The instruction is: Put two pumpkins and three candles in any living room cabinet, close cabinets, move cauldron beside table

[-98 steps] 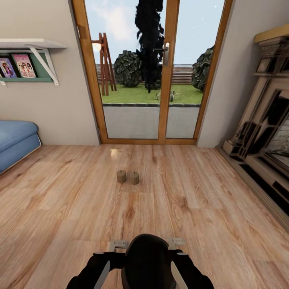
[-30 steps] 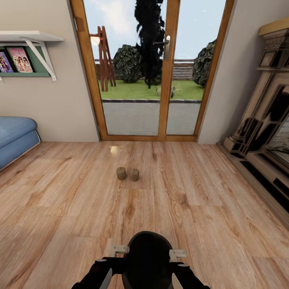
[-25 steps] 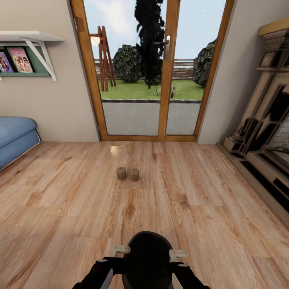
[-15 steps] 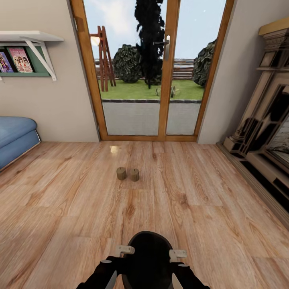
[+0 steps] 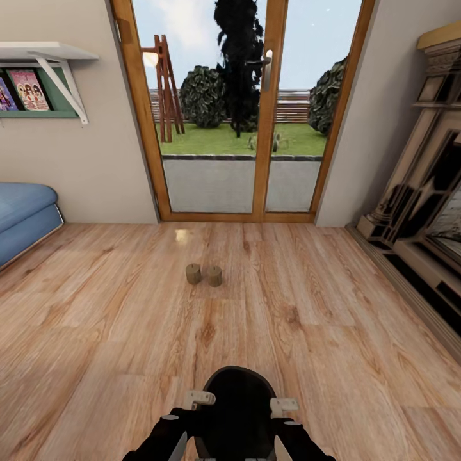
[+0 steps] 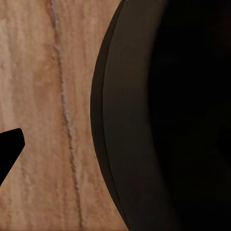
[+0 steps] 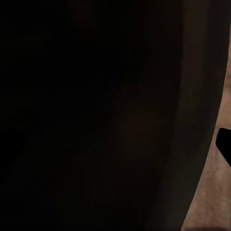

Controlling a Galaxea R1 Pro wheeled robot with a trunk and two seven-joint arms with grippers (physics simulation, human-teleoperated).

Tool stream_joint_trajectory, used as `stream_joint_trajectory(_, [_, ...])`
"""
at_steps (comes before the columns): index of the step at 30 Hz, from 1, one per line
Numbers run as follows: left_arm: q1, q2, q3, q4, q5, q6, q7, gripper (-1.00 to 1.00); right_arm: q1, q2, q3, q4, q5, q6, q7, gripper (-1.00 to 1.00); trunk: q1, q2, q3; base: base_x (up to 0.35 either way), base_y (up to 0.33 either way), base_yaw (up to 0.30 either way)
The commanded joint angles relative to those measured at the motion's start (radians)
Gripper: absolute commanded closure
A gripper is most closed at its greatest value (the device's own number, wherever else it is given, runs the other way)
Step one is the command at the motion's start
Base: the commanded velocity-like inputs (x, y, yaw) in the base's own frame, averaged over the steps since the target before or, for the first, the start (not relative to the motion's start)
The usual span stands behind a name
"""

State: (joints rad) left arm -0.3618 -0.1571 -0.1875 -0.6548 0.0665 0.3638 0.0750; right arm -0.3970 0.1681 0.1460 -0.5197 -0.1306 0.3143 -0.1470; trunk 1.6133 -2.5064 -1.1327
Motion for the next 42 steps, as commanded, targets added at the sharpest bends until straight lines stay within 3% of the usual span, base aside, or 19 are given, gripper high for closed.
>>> stream_joint_trajectory(1, [0.0, 0.001, -0.005, -0.002, 0.007, 0.005, 0.008, -1.0, 0.0, -0.001, 0.007, -0.002, -0.011, 0.005, -0.009, -1.0, 0.0, 0.0, -0.001, 0.0, 0.0, 0.0])
stream_joint_trajectory(16, [0.0, 0.002, -0.004, -0.002, 0.006, 0.001, 0.008, -1.0, 0.0, -0.002, 0.007, -0.002, -0.011, 0.006, -0.009, -1.0, 0.0, 0.0, -0.001, 0.0, 0.0, 0.0])
stream_joint_trajectory(17, [0.0, 0.002, -0.004, -0.002, 0.006, 0.0, 0.008, 1.0, 0.0, -0.002, 0.007, -0.002, -0.011, 0.005, -0.009, -1.0, 0.0, 0.0, -0.001, 0.0, 0.0, 0.0])
stream_joint_trajectory(20, [0.0, 0.003, -0.004, -0.002, 0.007, -0.007, 0.008, 1.0, 0.0, -0.002, 0.007, -0.002, -0.011, 0.005, -0.009, -1.0, 0.0, 0.0, -0.001, 0.0, 0.0, 0.0])
stream_joint_trajectory(21, [0.0, 0.003, -0.004, -0.002, 0.007, -0.008, 0.008, 1.0, 0.0, -0.002, 0.007, -0.002, -0.011, 0.005, -0.009, 1.0, 0.0, 0.0, -0.001, 0.0, 0.0, 0.0])
stream_joint_trajectory(42, [0.0, 0.006, -0.004, -0.002, 0.006, -0.009, 0.008, 1.0, 0.0, -0.004, 0.002, -0.002, -0.012, 0.006, -0.009, 1.0, 0.0, 0.0, -0.001, 0.0, 0.0, 0.0])
